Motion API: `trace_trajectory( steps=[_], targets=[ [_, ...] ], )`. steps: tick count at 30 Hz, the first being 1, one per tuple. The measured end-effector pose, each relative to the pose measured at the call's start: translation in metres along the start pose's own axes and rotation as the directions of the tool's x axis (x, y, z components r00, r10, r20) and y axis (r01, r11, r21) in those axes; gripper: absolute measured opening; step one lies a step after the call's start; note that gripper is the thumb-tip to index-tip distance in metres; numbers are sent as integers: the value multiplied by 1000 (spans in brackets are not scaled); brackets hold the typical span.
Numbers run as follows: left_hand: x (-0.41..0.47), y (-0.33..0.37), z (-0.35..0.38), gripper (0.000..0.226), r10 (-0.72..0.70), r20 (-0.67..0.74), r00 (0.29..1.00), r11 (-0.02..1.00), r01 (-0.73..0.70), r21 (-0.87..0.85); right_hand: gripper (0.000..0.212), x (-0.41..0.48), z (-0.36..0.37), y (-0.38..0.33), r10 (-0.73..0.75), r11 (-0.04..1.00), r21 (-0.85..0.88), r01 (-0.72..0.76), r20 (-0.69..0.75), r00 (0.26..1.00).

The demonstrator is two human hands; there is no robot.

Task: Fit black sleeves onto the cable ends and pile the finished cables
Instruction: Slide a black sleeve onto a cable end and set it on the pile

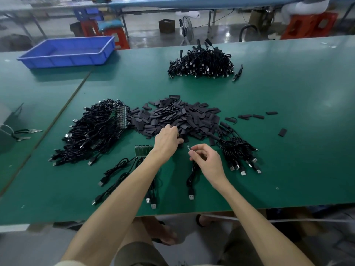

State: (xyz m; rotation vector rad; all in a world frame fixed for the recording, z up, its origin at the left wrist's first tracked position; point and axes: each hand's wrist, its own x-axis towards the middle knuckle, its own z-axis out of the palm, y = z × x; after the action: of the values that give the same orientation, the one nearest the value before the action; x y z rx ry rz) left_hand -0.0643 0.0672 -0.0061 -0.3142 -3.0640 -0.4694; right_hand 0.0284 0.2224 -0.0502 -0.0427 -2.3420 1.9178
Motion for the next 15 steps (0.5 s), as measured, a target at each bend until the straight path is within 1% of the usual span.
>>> trace_trajectory(
  steps=[3, 11, 13, 15],
  targets=[
    [-2, 1, 7, 18, -2, -40, 999, 1000, 1, -21, 9, -1, -1, 0, -5, 1000, 12, 5, -5, 1000],
    [-12, -10, 0, 15, -99, -211, 972, 985, 65, -161, 8, -1, -1, 0, -6, 1000, 12, 6, 0, 1000],
    [-19, -8, -1, 14, -134, -199, 971, 953, 71, -296, 8, -1, -1, 0, -4, 1000, 18, 4, -2, 1000],
    [-27, -2, -2, 12, -147, -100, 984, 859, 77, -507, 8, -1, -1, 0, -8, 1000, 16, 8, -12, 1000]
  ],
)
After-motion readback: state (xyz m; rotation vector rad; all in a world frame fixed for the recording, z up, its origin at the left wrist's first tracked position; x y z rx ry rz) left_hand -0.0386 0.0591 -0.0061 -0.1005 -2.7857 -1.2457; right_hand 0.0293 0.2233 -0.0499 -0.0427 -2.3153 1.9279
